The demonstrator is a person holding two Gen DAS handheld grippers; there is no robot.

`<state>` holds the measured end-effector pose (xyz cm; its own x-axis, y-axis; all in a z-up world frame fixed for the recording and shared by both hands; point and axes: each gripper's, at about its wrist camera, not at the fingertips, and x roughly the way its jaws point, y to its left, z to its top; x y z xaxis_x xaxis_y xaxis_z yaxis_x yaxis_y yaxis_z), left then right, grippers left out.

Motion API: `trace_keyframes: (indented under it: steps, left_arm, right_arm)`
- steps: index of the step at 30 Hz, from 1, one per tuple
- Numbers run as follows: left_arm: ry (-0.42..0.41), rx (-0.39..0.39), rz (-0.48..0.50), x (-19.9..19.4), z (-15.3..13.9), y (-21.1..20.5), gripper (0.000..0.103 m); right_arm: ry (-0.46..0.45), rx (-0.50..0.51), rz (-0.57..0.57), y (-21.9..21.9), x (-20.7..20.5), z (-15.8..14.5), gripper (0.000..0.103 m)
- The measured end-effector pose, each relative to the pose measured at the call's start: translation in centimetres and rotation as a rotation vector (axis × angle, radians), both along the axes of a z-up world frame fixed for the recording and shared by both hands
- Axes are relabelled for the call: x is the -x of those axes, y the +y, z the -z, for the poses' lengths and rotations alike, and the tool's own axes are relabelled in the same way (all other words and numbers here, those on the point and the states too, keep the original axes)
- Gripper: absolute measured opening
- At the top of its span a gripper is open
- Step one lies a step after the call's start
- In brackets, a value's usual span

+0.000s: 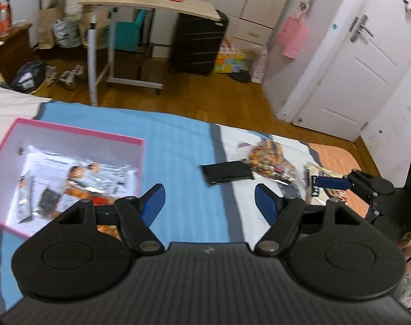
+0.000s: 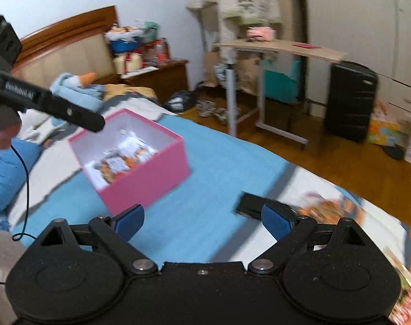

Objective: Organize snacks
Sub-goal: 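Reach the left tool to the black packet and grasp it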

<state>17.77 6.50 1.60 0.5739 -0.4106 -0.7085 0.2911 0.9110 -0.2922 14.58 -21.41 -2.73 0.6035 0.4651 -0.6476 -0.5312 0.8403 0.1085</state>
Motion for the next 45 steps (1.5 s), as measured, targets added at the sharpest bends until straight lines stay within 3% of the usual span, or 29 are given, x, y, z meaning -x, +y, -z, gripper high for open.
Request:
trace_keyframes:
  steps: [8, 14, 17, 21, 24, 33, 39, 45]
  left_arm:
    - [0.095, 0.031, 0.039, -3.2, 2.1, -5.2, 0.072]
    - [0.125, 0.067, 0.075, -4.9, 3.9, -8.0, 0.072]
    - [0.119, 0.051, 0.040, -6.2, 5.3, -8.9, 0.072]
    - [0.143, 0.035, 0.020, -8.0, 7.9, -9.6, 0.072]
    - [0.170, 0.025, 0.040, -8.8, 9.6, -10.1, 0.072]
    - [0.114, -0.032, -0.030, -11.5, 15.0, -11.4, 0.072]
    - [0.084, 0.017, -0.104, -12.8, 18.5, -10.7, 0.070]
    - [0.064, -0.001, -0.140, -14.0, 20.2, -10.6, 0.065]
  right_arm:
    - [0.012, 0.003, 0.067, -3.1, -0.8, 2.7, 0.095]
    - [0.098, -0.048, 0.089, -4.6, -2.8, 7.2, 0.081]
    - [0.118, -0.078, 0.112, -5.1, -4.3, 9.2, 0.079]
    - [0.103, -0.043, 0.122, -5.1, -6.5, 11.4, 0.077]
    - [0.122, -0.014, 0.124, -4.7, -7.9, 13.2, 0.068]
    - [0.096, 0.063, 0.103, -3.4, -10.5, 15.7, 0.068]
    - [0.095, 0.098, 0.080, -3.5, -11.7, 16.2, 0.064]
    - [0.078, 0.102, 0.040, -3.4, -12.5, 16.4, 0.064]
